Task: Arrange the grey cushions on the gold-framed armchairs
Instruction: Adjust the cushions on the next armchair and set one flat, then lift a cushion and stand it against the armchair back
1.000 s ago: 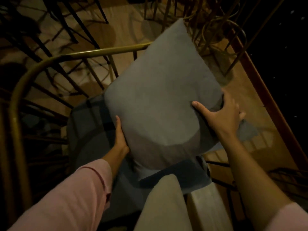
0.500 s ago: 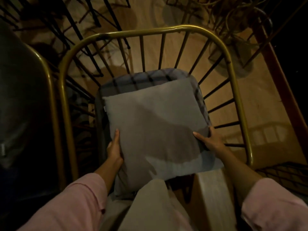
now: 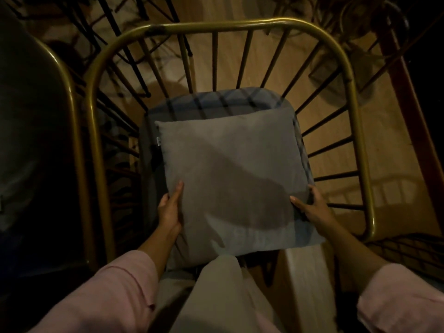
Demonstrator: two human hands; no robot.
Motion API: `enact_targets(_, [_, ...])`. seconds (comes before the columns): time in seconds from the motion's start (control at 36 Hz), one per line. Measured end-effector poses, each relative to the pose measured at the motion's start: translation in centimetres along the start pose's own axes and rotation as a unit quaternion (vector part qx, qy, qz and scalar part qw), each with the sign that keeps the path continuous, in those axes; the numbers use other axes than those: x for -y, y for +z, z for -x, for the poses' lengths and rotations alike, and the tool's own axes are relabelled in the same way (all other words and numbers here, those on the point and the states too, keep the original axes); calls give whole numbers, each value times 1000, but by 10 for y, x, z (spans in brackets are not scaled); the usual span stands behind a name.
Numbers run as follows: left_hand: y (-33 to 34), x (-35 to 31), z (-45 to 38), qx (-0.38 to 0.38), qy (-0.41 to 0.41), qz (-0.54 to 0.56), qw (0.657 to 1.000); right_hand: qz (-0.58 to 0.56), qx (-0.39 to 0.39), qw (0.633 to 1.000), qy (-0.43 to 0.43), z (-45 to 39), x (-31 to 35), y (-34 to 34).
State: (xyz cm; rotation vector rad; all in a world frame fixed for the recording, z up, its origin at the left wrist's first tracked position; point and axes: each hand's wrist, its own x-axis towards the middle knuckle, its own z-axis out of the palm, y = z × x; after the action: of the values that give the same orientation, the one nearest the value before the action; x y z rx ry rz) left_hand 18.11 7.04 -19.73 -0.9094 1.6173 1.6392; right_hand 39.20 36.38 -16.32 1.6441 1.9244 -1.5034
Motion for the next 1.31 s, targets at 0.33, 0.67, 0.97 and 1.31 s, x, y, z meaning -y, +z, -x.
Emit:
enact_targets(0.33, [6,-17,-16,23,53,-210,976,210,101,971,56,-47,28,24])
enact_targets(0.67, [-36,-132,51,-9,242,-229,943,289,65,929,-223,27,177,123])
enact_targets(0.97, [-207,-257,111,-142,454,-146,867,251,133,842,-458,179,357,261])
enact_targets(1.31, [-455,-292,84,-305,312,-153,887,223,183,859,-424,292,401,435])
